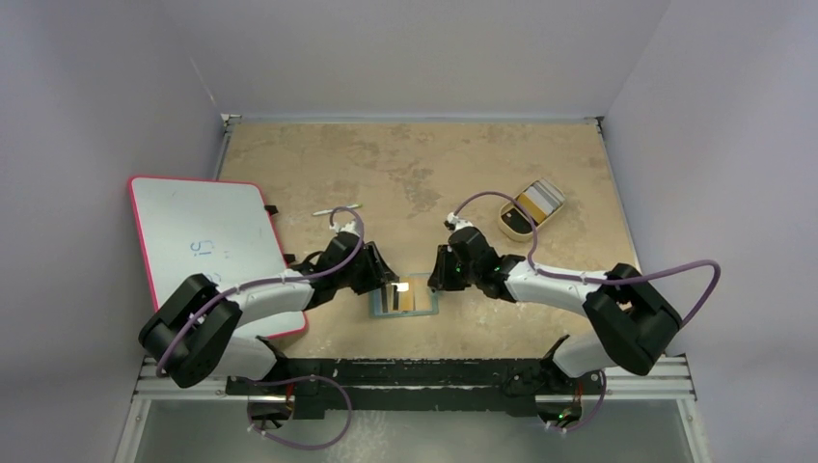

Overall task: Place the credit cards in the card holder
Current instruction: Insert the credit card into the card holder.

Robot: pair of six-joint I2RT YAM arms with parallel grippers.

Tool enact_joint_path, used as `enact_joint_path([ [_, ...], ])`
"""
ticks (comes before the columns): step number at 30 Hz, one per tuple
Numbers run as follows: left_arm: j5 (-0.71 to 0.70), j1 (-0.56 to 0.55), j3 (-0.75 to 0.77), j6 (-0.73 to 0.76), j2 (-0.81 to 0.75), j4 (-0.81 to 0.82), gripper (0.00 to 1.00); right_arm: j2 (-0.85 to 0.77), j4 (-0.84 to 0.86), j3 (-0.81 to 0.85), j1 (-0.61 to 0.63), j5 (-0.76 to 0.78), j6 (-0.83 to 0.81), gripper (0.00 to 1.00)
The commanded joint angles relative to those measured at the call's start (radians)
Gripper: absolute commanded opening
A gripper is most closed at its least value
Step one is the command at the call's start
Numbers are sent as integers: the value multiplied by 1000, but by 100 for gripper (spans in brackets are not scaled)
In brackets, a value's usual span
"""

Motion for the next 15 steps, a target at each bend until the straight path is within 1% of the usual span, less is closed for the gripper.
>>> enact_joint_path([
  [1,-15,-28,15,16,30,-65,43,-23,-10,-19,5,34,17,25],
  [7,-15,-45,24,5,54,-51,44,1,20,-37,5,29,22,26],
  [15,22,-59,21,-17,96,2,43,26,86,-73,5,-5,55,26],
])
